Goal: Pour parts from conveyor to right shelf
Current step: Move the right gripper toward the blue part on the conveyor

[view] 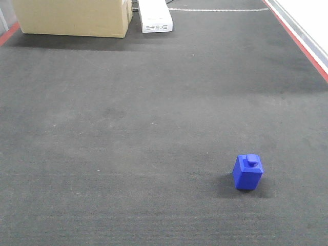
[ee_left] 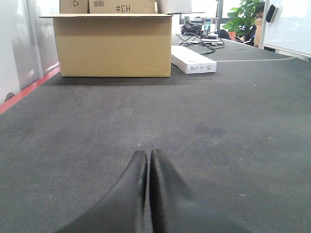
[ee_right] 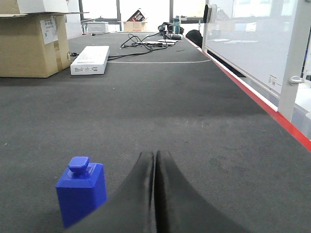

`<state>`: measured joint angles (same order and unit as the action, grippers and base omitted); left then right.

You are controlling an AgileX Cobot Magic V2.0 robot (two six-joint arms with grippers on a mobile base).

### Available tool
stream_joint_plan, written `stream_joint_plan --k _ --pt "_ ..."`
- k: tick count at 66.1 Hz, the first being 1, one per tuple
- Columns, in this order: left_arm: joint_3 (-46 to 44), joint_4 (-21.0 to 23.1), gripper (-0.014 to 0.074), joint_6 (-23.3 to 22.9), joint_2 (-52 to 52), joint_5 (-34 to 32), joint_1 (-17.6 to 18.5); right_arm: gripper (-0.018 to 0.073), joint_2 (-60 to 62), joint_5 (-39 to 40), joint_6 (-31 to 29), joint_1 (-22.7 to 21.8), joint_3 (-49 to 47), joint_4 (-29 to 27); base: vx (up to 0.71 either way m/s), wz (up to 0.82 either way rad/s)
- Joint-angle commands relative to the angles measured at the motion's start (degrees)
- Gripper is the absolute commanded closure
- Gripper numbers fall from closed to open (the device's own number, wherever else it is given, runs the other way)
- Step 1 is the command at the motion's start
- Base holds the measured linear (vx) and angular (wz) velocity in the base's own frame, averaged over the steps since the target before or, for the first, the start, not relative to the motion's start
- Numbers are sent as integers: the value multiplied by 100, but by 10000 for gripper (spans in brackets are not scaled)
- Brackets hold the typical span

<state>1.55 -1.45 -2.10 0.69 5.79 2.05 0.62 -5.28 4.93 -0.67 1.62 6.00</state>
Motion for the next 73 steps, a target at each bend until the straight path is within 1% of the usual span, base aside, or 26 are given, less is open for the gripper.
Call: stream_joint_plan --k 1,41,45,48,53,69,73 --pt "-110 35 603 -44 73 -451 -11 568 67 430 -29 -9 45 29 0 0" --pt "-110 35 603 -44 73 -451 -11 568 67 430 -29 -9 45 35 0 0" --pt "-110 35 603 -44 73 -451 -11 568 67 430 -121 -9 45 167 0 0" --pt "-110 35 603 -44 73 -451 -11 568 67 436 -227 -9 45 367 0 0" --pt "-110 35 603 -44 73 -451 -11 568 67 436 -348 -9 45 444 0 0" --pt "-110 35 603 -44 73 -451 -11 568 67 437 -332 -9 45 444 0 0" --pt "-110 35 603 -44 73 -451 -11 568 67 450 -245 -9 45 287 0 0"
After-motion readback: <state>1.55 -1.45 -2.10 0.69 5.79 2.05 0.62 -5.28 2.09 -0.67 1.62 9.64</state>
